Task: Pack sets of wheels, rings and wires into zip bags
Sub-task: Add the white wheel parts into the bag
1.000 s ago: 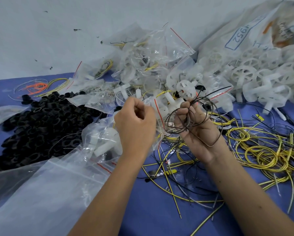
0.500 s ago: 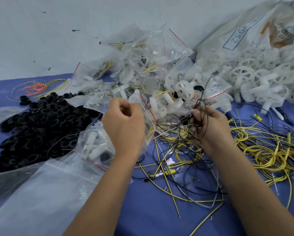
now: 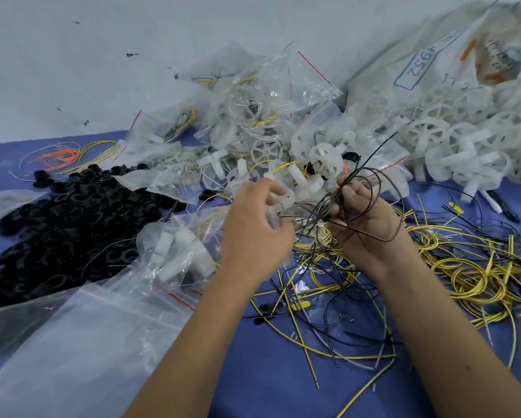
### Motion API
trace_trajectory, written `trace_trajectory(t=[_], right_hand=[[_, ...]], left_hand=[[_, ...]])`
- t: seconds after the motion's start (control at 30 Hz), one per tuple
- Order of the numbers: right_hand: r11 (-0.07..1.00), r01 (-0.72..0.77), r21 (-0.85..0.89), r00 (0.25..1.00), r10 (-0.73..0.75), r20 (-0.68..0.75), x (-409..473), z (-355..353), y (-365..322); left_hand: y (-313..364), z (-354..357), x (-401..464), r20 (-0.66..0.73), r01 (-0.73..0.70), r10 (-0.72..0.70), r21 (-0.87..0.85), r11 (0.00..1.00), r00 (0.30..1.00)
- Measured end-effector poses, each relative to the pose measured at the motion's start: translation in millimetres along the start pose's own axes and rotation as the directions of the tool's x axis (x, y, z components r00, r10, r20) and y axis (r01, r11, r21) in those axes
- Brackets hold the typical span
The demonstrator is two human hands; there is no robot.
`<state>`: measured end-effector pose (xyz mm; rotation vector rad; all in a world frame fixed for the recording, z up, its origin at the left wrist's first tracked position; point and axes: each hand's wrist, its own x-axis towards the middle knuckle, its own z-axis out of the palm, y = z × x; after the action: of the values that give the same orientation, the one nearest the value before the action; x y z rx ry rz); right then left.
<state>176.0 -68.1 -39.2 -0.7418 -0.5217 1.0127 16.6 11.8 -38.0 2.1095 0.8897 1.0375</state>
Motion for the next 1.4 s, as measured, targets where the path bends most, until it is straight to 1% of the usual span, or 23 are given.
trace_trajectory(t=[0.03,0.07,0.13,0.17,0.2,0.23,0.37,0.4,0.47,0.53,0.63,0.77,0.87,0.97,1.03,1.1,1.17,1.3,1.4], right_hand=[[1.0,-0.007,0.005,1.0,0.007,0.007,0.6,0.1,1.0],[1.0,-0.01,0.009,1.0,0.01,0.01,1.3,-0.5,1.8],[1.0,-0.007,0.027,1.0,0.006,0.023,2.5,-1.9,2.5],[0.999,-0.002,0.035,1.0,0.001,0.031,2.5,-2.5,2.2],[0.999,0.003,0.037,0.999,-0.004,0.039,2.3,-2.5,1.9],[0.999,0.004,0.035,0.999,-0.006,0.044,2.2,-2.2,1.9],[0.999,-0.01,0.043,0.998,0.007,0.055,0.2,1.4,3.2],[0.998,-0.015,0.053,0.999,0.012,0.05,0.0,1.6,2.9],[0.995,-0.012,0.096,1.0,0.011,0.012,0.5,1.2,1.2],[0.989,0.023,0.143,0.998,-0.015,-0.056,2.1,0.5,-0.9],[0.981,0.083,0.177,0.986,-0.056,-0.155,4.4,-0.6,-1.4],[0.985,0.095,0.145,0.97,-0.059,-0.238,5.9,-3.5,1.1],[0.985,0.103,0.139,0.966,-0.066,-0.25,6.3,-4.0,1.2],[0.988,0.074,0.138,0.976,-0.044,-0.212,6.3,-5.6,1.1],[0.997,0.018,0.07,0.984,-0.005,-0.178,5.9,-6.5,2.3],[0.999,-0.038,0.005,0.989,0.038,-0.144,4.9,-5.4,4.8],[0.998,-0.066,-0.011,0.99,0.064,-0.129,4.1,-2.9,6.9],[0.996,-0.058,0.072,0.985,0.069,-0.161,3.4,0.3,6.3],[0.988,-0.094,0.122,0.985,0.11,-0.132,2.3,-0.1,5.8]], left_hand=[[2.4,0.5,-0.7,0.096,-0.072,0.077,-0.055,0.996,0.992],[3.9,1.0,-1.5,0.182,-0.11,0.131,-0.119,0.987,0.975],[3.7,2.7,-3.5,0.31,-0.099,0.167,-0.223,0.97,0.936],[2.7,4.4,-4.6,0.349,-0.091,0.174,-0.242,0.966,0.921],[1.7,6.4,-5.7,0.356,-0.1,0.183,-0.239,0.966,0.916],[1.1,8.7,-6.1,0.331,-0.12,0.19,-0.221,0.968,0.924],[0.3,15.0,-4.0,0.137,-0.162,0.189,-0.184,0.969,0.972],[-0.8,14.6,-3.3,0.103,-0.152,0.173,-0.182,0.972,0.979],[-3.5,12.1,-2.0,0.08,-0.078,0.099,-0.237,0.968,0.992],[-6.4,8.9,-1.1,0.068,-0.019,0.04,-0.288,0.957,0.997],[-7.4,7.3,-0.1,0.046,0.038,-0.025,-0.294,0.955,0.999],[-8.3,9.8,-0.2,-0.025,0.021,-0.028,-0.239,0.971,0.999],[-8.3,10.9,-0.4,-0.062,0.005,-0.018,-0.191,0.982,0.998],[-8.4,11.5,-1.2,-0.051,0.036,-0.046,-0.186,0.982,0.998],[-6.9,12.3,-1.5,-0.043,0.083,-0.098,-0.27,0.959,0.994],[-4.9,12.9,-0.8,-0.03,0.133,-0.163,-0.441,0.888,0.986],[-3.3,13.1,0.2,-0.017,0.161,-0.204,-0.551,0.819,0.979],[-5.4,15.1,0.5,-0.061,0.188,-0.278,-0.599,0.778,0.959],[-6.3,16.7,0.3,-0.119,0.187,-0.321,-0.607,0.772,0.94]])
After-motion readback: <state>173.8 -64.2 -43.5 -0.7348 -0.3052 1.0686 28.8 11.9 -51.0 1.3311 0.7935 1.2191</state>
